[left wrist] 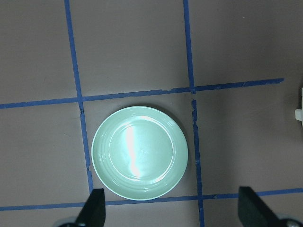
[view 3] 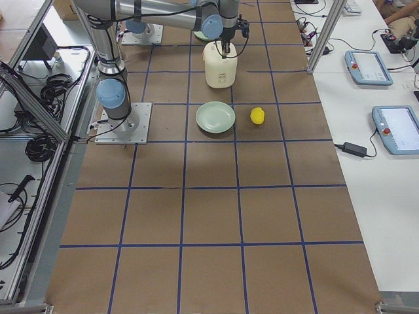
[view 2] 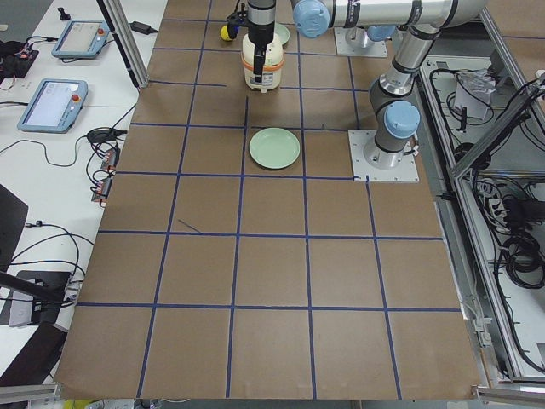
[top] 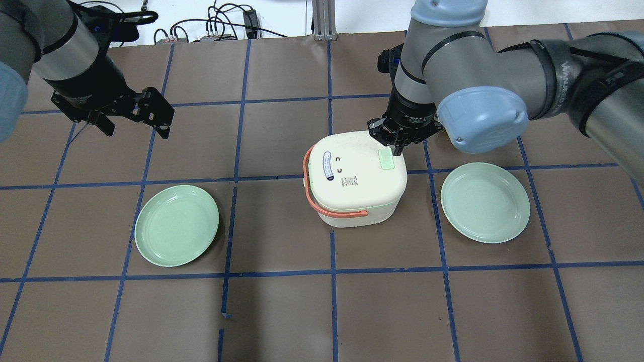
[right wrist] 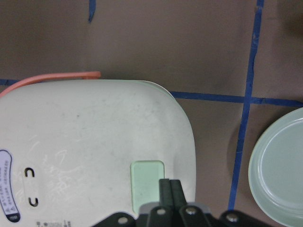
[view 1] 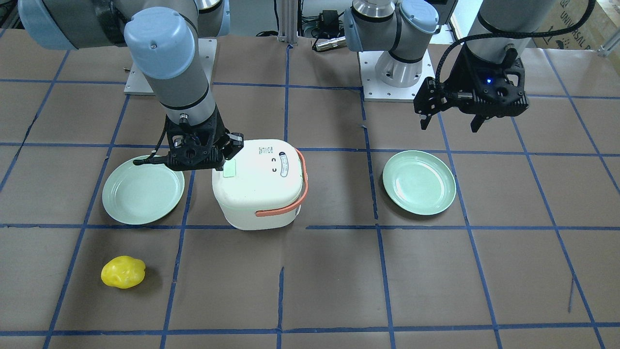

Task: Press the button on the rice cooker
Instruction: 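Press down on the green button with the closed right gripper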

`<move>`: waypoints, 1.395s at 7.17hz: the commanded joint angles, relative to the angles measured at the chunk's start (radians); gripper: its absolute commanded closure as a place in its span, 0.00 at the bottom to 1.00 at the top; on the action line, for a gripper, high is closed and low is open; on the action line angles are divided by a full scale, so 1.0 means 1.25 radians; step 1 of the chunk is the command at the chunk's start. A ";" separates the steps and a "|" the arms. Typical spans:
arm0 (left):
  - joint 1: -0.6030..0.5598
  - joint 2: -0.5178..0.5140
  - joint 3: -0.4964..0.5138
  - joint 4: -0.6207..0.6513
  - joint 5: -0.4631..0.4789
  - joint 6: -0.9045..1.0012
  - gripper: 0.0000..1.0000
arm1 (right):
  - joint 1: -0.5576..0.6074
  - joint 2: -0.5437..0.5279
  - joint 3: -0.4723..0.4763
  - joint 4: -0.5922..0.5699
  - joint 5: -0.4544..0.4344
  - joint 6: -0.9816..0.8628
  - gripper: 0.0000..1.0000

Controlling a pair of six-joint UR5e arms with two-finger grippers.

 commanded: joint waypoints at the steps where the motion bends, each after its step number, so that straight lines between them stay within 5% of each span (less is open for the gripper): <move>1: 0.000 0.000 0.000 0.000 0.000 0.000 0.00 | 0.000 0.000 0.001 0.000 0.012 0.022 0.87; 10: 0.000 0.000 0.000 0.000 0.000 0.000 0.00 | 0.012 0.017 0.014 -0.043 -0.001 0.026 0.86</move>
